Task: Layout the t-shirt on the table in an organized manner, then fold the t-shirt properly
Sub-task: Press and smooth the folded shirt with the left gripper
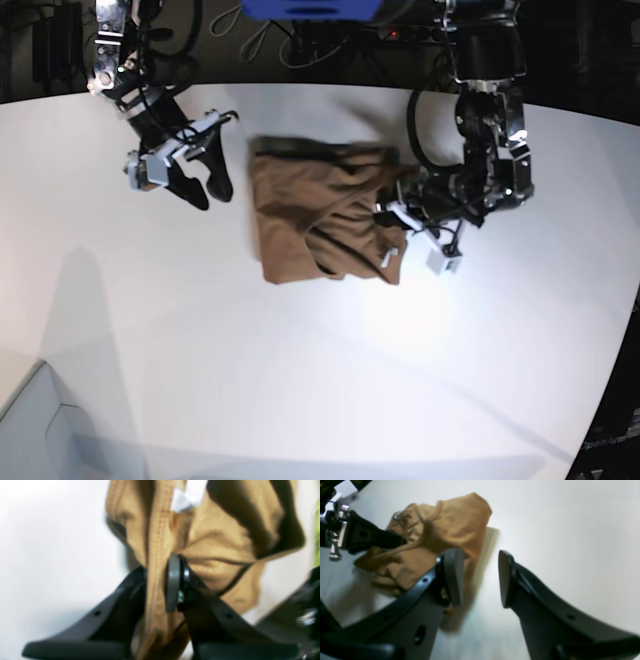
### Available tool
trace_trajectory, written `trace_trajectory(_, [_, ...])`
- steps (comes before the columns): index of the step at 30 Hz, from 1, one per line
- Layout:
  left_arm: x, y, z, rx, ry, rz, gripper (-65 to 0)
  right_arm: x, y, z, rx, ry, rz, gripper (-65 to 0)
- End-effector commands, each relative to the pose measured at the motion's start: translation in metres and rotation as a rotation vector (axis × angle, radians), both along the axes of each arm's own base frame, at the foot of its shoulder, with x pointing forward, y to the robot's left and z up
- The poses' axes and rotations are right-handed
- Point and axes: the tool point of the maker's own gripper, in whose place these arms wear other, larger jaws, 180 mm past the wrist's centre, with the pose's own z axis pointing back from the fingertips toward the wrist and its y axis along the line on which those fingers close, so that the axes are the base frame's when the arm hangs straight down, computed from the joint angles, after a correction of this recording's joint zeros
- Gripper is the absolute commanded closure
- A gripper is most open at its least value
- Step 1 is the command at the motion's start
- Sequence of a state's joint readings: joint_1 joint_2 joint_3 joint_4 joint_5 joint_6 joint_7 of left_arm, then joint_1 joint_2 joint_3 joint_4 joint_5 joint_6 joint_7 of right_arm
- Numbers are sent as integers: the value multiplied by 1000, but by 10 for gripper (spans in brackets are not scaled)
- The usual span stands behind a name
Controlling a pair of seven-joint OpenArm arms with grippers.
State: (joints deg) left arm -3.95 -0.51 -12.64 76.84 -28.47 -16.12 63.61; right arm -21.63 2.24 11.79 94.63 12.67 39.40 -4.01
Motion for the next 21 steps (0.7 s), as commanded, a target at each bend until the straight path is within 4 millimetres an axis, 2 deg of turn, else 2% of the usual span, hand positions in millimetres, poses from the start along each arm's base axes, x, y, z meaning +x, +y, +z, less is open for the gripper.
trace_trajectory(1, [-1, 5, -9, 96, 25, -38, -1, 5, -6, 15, 17, -56, -13, -215])
trace_trajectory(5, [28, -23, 3, 182, -113, -219, -1, 6, -31, 16, -12, -59, -78, -215])
trace_trajectory(11, [66, -62, 10, 284, -316, -439, -1, 4, -73, 19, -56, -64, -184, -215])
trace_trajectory(18, [95, -98, 17, 381, -472, -643, -1, -10, -126, 21, -116, -56, -320, -215])
trace_trajectory(21, [104, -116, 26, 434, -541, -750, -1, -18, -139, 20, -136, -47, -353, -215])
